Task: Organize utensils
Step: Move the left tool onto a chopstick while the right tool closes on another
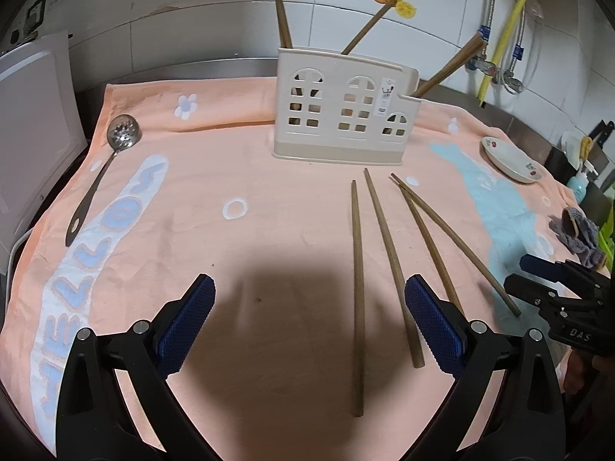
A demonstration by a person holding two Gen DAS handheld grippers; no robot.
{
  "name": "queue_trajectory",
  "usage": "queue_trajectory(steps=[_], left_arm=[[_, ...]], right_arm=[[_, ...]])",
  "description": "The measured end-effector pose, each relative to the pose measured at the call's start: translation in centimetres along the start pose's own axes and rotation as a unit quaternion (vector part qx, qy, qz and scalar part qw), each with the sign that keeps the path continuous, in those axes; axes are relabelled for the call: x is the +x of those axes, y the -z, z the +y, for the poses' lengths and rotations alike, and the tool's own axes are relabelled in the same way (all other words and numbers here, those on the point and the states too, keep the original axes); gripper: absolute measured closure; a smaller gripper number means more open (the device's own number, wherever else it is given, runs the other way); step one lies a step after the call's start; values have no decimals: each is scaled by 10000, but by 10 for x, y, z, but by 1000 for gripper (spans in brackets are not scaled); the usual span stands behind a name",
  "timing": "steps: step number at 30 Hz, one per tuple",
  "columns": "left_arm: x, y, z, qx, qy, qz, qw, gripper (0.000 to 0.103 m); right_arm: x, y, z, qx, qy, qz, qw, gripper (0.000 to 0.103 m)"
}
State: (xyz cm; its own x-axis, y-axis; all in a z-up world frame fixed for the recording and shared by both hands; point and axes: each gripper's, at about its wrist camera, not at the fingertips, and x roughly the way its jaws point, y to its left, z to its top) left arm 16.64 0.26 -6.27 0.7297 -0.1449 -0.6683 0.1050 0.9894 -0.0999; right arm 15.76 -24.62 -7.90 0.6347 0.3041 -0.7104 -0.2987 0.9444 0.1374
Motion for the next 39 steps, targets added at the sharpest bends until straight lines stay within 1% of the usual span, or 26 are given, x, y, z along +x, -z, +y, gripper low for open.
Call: queue_trajectory(steps=[1,3,5,6,8,10,13,15,16,18,24,29,31,33,39], left_arm=[[0,0,-1,15,11,-2,10000,6],[0,-1,-2,53,27,-21,10000,6],[-1,-1,-3,88,47,-51,9999,7],[-1,-1,-3,103,53,-61,9999,9],[-1,-2,-4,113,100,-50,9999,13],[0,-1,-3,116,106,-34,9999,14],[1,-1,-2,141,155,-12,9998,21],[2,0,-3,163,217,19,9996,31],[3,1,-3,175,265,56,9995,33],[5,4,-3,190,343,101,9992,44],[11,12,-9,336,594,262,9973,64],[18,18,-14,434,741,374,9956,73],[21,20,-15,443,785,421,9950,74],[24,21,-16,451,814,463,9946,78],[31,22,-17,449,900,537,9935,86]], right_arm=[[0,0,1,-25,-5,6,10000,45],[2,0,2,-64,-46,27,10000,51],[2,0,3,-86,-54,34,9999,52],[3,0,4,-100,-70,40,9999,55],[3,0,5,-112,-87,47,9999,56],[5,0,6,-130,-99,61,9998,56],[5,1,8,-152,-116,74,9998,57],[7,1,8,-164,-123,99,9997,61],[8,2,8,-168,-133,122,9997,62],[10,2,8,-167,-138,147,9997,66],[15,3,5,-120,-93,212,9997,70],[18,3,4,-135,-50,255,9996,77],[19,3,4,-143,-21,263,9995,77],[20,3,4,-183,37,265,9995,80],[20,4,2,-174,105,271,9994,85]])
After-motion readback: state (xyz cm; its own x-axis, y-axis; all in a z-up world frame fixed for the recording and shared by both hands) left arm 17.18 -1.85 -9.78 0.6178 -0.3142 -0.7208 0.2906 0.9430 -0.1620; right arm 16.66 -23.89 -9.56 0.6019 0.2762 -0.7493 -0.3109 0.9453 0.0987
